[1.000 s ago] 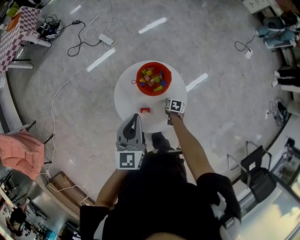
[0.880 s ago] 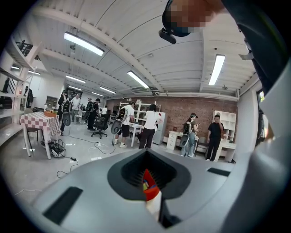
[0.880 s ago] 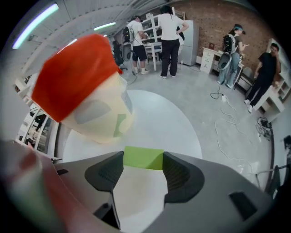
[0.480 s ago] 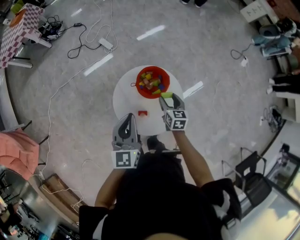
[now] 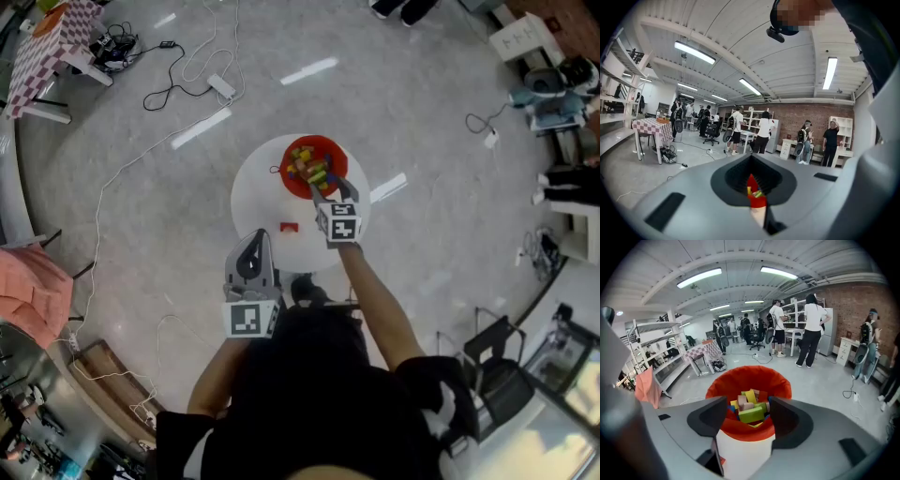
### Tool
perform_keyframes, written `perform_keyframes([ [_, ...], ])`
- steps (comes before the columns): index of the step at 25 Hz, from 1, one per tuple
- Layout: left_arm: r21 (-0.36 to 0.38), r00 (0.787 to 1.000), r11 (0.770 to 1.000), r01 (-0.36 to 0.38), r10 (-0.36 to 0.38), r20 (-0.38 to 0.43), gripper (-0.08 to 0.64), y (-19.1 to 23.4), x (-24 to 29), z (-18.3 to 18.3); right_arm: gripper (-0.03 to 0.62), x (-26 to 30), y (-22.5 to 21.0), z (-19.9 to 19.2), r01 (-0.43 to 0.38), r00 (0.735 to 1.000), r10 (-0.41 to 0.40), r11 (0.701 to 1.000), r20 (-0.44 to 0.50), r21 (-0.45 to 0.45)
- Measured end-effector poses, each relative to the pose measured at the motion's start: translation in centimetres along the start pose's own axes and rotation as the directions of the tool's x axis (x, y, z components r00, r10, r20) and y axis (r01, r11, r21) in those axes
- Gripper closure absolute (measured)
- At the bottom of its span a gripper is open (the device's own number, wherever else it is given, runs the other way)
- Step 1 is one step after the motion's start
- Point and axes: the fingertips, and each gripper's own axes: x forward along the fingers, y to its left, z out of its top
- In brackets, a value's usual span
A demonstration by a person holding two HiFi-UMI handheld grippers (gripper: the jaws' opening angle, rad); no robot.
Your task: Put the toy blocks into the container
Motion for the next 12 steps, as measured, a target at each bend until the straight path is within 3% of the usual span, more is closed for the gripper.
perform_keyframes([
  [4,-0.014,1.000,1.000,-0.019,0.019,0.009,0.569,0.5,-0.3,0.0,0.327,-2.6,1.2,2.4,-0.062,0.987,0.068,0.997,0.146,-0.049],
  [5,-0.015,1.000,1.000,-0.023,0.023,0.013,0.569,0.7,-0.4,0.1,0.363,-3.9,2.2,3.0,-0.092,0.979,0.104,0.993,0.176,-0.074],
  [7,-0.020,0.999,0.999,-0.032,0.032,0.022,0.569,1.0,-0.4,0.2,0.555,-5.9,4.8,3.1,-0.164,0.961,0.191,0.976,0.198,-0.141],
  [8,-0.024,0.999,0.999,-0.035,0.036,0.024,0.569,1.2,-0.4,0.2,0.592,-6.3,6.3,2.4,-0.206,0.953,0.240,0.962,0.187,-0.181],
  [12,-0.028,0.999,0.999,-0.042,0.043,0.026,0.569,1.7,-0.6,0.2,0.595,-5.3,10.3,-4.3,-0.348,0.933,0.359,0.893,-0.013,-0.286],
])
